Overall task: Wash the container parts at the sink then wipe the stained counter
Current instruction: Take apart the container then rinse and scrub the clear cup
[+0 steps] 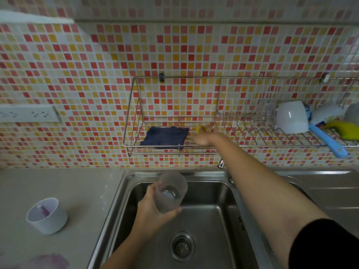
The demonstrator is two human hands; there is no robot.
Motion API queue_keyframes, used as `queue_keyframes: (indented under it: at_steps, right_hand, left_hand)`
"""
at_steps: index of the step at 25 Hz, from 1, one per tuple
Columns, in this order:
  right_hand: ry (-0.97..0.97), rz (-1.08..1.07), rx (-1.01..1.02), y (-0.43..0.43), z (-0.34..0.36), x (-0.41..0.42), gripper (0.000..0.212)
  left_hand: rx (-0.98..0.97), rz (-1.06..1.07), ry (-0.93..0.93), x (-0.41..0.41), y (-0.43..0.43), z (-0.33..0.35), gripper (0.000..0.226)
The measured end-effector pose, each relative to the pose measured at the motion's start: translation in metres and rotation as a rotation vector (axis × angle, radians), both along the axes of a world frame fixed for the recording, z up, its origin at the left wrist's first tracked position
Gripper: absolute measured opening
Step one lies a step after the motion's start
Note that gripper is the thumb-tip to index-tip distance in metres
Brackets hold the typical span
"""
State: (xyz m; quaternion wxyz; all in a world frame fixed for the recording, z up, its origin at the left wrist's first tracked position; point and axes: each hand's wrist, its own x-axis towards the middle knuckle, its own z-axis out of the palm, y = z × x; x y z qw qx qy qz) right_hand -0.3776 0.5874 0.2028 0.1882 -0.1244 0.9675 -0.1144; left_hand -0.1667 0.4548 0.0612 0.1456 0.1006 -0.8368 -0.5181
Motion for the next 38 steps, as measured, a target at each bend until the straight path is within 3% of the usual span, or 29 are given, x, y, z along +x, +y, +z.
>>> queue_keyframes:
  at_steps: [2, 6, 9, 13, 15, 18, 21, 25, 27, 30, 34, 38]
  right_hand:
    - [0.218, -0.026, -0.142, 0.004, -0.001, 0.011, 0.067]
    - [0.955, -0.099, -0.45, 0.028, -0.02, 0.057, 0.045]
    - [1.122, -0.238, -0.627, 0.076, -0.059, 0.072, 0.039]
    - [0.934, -0.572, -0.83, 0.142, -0.137, 0.065, 0.032]
    - [0.773, -0.622, -0.781, 0.166, -0.177, 0.05, 0.035]
    - [0.384, -0.499, -0.553, 0.19, -0.218, 0.02, 0.057]
    - [0.134, -0.188, -0.469, 0.188, -0.235, 0.002, 0.075]
    - [0.204, 0.222, -0.148, 0.172, -0.253, -0.004, 0.077]
    - [0.221, 0.3, 0.025, 0.167, -0.264, -0.006, 0.073]
    - [0.225, 0.313, 0.136, 0.162, -0.274, -0.003, 0.068]
    - [0.3, 0.264, 0.047, 0.166, -0.283, 0.002, 0.073]
    - [0.277, 0.013, 0.029, 0.179, -0.307, 0.04, 0.076]
  left_hand:
    - [0.012, -0.015, -0.012, -0.005, 0.007, -0.002, 0.087]
    - [0.11, -0.086, -0.041, -0.021, 0.034, -0.012, 0.08]
    - [0.193, -0.153, -0.081, -0.033, 0.054, -0.032, 0.084]
    - [0.3, -0.199, -0.166, -0.044, 0.072, -0.063, 0.092]
    - [0.334, -0.184, -0.179, -0.05, 0.078, -0.071, 0.087]
    - [0.386, -0.125, -0.21, -0.064, 0.085, -0.077, 0.083]
    - [0.334, -0.094, -0.223, -0.083, 0.094, -0.072, 0.082]
    - [0.139, -0.051, -0.19, -0.119, 0.098, -0.073, 0.095]
    - [0.133, -0.056, -0.203, -0.13, 0.101, -0.076, 0.091]
    - [0.138, -0.093, -0.252, -0.13, 0.104, -0.075, 0.078]
    - [0.123, -0.085, -0.322, -0.128, 0.103, -0.083, 0.074]
    - [-0.123, -0.051, -0.364, -0.143, 0.105, -0.094, 0.086]
